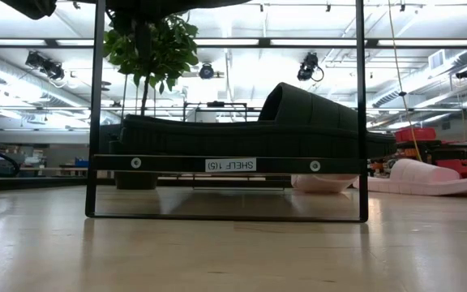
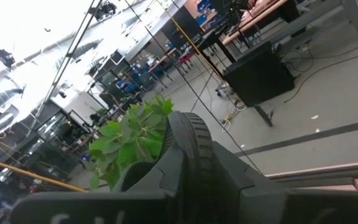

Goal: Pick and place slides into the shelf
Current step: Put the black slipper on the shelf

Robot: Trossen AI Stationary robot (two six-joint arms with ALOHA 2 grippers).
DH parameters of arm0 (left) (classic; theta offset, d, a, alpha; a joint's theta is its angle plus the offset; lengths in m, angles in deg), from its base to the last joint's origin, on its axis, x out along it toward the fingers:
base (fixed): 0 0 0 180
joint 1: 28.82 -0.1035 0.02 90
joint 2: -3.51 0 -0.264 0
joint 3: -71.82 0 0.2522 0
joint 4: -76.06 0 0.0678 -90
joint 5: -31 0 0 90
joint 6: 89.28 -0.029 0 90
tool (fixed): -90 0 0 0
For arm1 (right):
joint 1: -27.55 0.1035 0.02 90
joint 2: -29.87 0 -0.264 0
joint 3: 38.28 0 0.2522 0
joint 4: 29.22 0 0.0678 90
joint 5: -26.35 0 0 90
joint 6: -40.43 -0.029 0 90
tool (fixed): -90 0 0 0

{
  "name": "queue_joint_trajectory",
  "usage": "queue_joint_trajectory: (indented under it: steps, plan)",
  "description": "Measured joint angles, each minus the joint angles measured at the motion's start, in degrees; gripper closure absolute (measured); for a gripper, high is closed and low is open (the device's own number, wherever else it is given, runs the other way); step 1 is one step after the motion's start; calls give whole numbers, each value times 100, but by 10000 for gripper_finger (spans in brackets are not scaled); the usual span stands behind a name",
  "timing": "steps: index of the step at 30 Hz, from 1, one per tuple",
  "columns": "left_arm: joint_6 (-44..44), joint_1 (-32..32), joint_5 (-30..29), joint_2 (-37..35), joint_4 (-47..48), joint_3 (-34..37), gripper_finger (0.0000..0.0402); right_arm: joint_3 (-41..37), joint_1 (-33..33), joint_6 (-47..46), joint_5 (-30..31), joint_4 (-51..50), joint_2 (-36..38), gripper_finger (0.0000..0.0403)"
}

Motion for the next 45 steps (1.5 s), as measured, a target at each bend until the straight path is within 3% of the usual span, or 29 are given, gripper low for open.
queue_joint_trajectory:
  steps: [9, 16, 33, 45]
  plan:
    - [-153, -4, 170, 2, 39, 0, 306, 0, -7, 1, -397, -524, 133, 233]
    - [-505, -8, 700, -8, 88, -9, 321, 0, -61, 4, -854, -982, 416, 182]
    - [-688, -281, 2275, -11, 1699, -9, 320, 2, -59, -34, -1537, -2419, 1229, 188]
    - [-1152, -736, 2406, -11, 3222, -4, 323, 2, -59, -47, -1732, -2706, 1195, 195]
